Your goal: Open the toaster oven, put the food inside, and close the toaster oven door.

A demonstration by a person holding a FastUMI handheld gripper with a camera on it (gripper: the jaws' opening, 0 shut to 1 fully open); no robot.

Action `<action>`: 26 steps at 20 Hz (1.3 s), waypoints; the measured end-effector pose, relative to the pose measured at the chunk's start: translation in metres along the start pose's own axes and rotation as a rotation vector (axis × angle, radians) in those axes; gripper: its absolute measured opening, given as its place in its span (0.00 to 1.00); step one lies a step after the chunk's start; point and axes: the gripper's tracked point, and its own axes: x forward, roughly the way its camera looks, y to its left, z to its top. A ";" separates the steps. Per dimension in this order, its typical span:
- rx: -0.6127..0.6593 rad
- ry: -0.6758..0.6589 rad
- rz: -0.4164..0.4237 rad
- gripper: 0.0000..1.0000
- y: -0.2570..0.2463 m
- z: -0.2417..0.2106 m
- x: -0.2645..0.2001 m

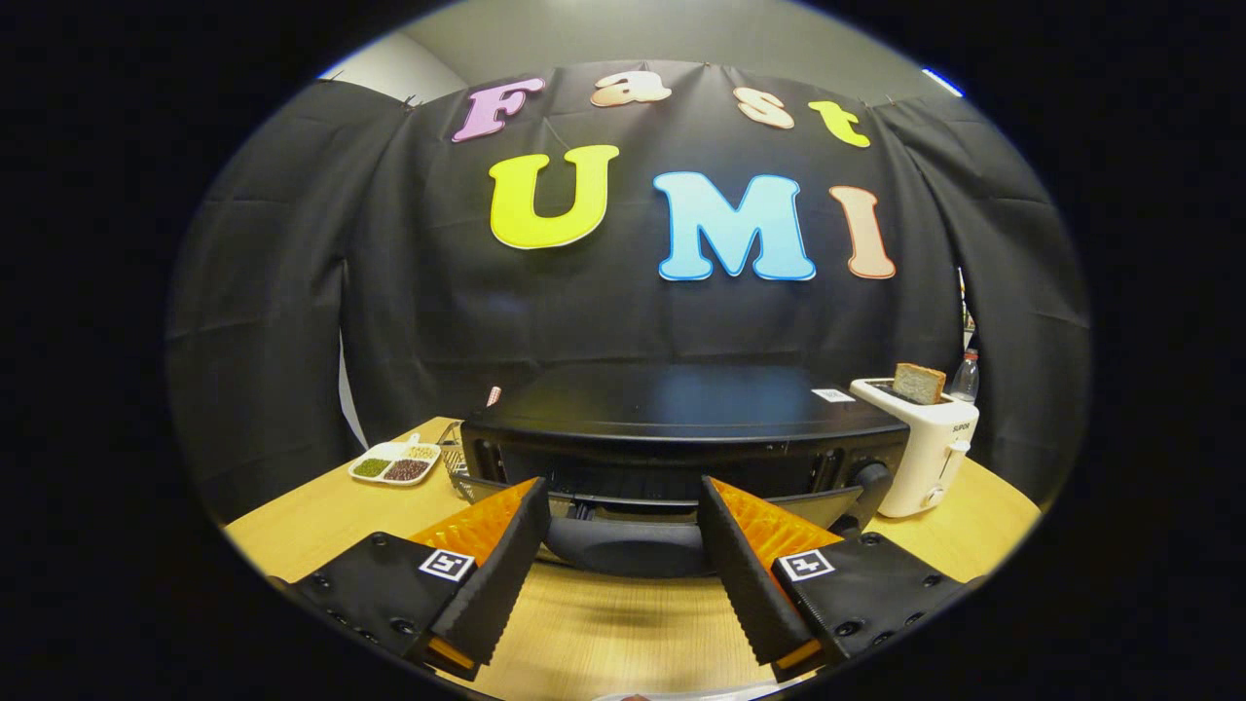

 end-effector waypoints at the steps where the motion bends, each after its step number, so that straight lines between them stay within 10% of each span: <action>1: 0.000 0.004 0.003 0.97 0.001 -0.004 -0.005; 26: 0.115 0.312 0.152 0.96 0.006 -0.081 -0.136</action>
